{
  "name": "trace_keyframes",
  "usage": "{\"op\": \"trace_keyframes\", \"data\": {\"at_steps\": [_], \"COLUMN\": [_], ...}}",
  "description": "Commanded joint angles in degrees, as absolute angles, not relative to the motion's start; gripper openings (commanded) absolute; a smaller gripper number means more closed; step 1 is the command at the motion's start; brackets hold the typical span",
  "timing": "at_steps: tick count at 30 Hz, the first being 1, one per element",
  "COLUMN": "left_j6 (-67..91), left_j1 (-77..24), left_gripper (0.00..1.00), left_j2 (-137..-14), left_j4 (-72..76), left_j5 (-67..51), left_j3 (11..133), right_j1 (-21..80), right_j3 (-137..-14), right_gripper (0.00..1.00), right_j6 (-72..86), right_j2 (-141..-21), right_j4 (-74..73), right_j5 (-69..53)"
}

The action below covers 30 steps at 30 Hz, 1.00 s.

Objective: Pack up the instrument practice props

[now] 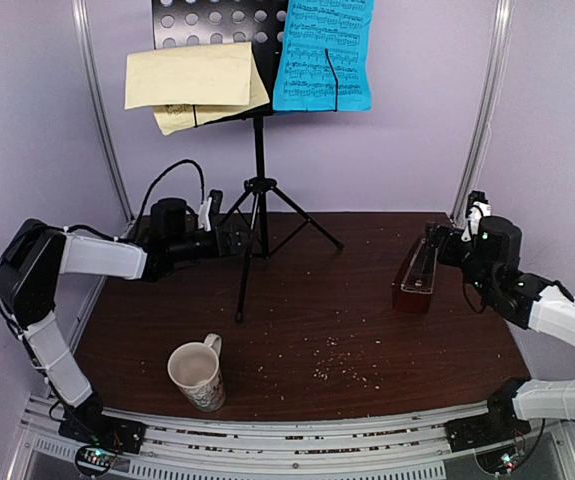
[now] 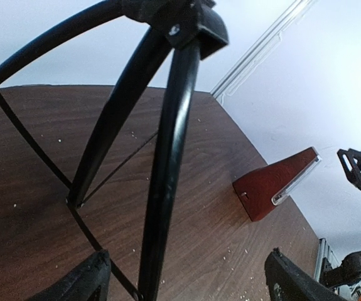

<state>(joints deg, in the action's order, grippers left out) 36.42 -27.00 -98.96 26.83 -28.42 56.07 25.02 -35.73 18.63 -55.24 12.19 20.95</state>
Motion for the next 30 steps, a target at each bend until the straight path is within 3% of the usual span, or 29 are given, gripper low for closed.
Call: {"op": "trace_keyframes", "data": {"at_steps": [1, 8, 25, 30], "left_j6": [38.3, 35.7, 31.0, 28.0], "left_j1": [-26.9, -26.8, -26.9, -26.9], "left_gripper": [0.87, 0.71, 0.01, 0.00], "left_j2": [-103.9, -109.0, -112.3, -111.5], "left_j4": [35.2, 34.1, 31.2, 29.3], "left_j5": [-27.8, -25.5, -26.1, -32.3], "left_j3": [62.3, 67.7, 71.3, 70.8], "right_j1": [24.8, 24.7, 24.7, 24.7], "right_j3": [-32.1, -28.0, -31.5, -33.9], "right_gripper": [1.00, 1.00, 1.00, 1.00], "right_j6": [20.5, 20.6, 21.4, 20.9], "right_j2": [-50.5, -45.3, -44.7, -43.8], "right_j4": [10.2, 14.2, 8.9, 6.3], "right_j5": [17.5, 15.8, 15.9, 16.3]}}
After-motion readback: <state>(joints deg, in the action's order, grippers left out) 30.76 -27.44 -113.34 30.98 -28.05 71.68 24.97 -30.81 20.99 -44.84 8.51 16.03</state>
